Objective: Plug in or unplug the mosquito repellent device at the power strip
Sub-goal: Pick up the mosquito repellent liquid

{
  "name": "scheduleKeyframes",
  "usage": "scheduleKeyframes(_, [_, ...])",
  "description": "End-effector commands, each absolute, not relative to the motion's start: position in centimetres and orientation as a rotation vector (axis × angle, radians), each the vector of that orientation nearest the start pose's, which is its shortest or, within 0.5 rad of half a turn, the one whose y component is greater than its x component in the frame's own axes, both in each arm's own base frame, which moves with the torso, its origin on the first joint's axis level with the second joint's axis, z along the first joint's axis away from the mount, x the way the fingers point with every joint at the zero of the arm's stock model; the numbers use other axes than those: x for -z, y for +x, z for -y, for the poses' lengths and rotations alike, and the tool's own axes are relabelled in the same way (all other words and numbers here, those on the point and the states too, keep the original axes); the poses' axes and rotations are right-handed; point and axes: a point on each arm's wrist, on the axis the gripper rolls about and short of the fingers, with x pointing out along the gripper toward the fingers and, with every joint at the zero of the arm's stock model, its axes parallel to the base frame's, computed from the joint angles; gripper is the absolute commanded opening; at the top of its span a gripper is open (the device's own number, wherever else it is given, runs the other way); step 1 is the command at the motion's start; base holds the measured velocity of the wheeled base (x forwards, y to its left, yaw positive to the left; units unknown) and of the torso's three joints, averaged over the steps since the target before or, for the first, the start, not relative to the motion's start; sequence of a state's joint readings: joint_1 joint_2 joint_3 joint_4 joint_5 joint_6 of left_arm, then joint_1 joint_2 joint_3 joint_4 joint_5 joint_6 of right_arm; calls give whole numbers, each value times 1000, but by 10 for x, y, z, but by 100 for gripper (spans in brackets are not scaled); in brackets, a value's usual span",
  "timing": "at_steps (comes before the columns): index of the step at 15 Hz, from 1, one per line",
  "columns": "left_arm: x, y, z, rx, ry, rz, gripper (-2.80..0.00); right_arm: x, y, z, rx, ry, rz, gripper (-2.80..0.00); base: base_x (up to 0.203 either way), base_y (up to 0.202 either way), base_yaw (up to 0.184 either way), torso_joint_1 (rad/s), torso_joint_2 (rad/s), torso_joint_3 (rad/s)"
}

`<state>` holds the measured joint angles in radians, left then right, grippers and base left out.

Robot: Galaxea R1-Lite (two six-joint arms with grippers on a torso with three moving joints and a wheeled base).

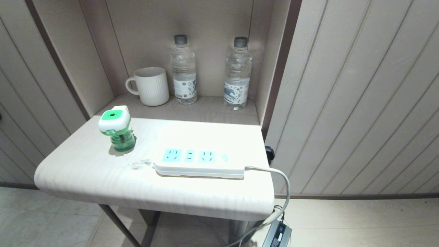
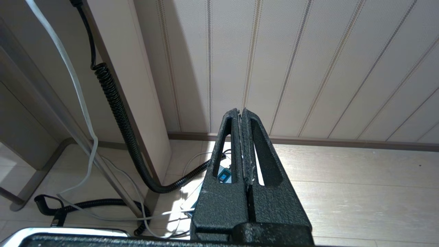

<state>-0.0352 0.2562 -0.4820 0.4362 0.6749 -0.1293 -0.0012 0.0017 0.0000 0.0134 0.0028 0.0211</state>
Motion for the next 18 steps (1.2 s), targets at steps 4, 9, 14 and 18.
scheduleKeyframes(4, [-95,-14,-8,-332,5,-188,-280,-74,-23,0,-2,22,-17,-280,0,0,0,0,0,0])
scheduleKeyframes(9, [-78,-25,0,3,51,-28,-280,-74,-23,0,-4,22,-17,-280,0,0,0,0,0,0])
scheduleKeyframes(14, [-75,-23,0,22,76,-12,-280,-74,-23,0,-4,20,-17,-280,0,0,0,0,0,0])
scheduleKeyframes(18, [-75,-23,0,19,54,-10,-280,-75,-22,0,-6,6,-14,-280,0,0,0,0,0,0])
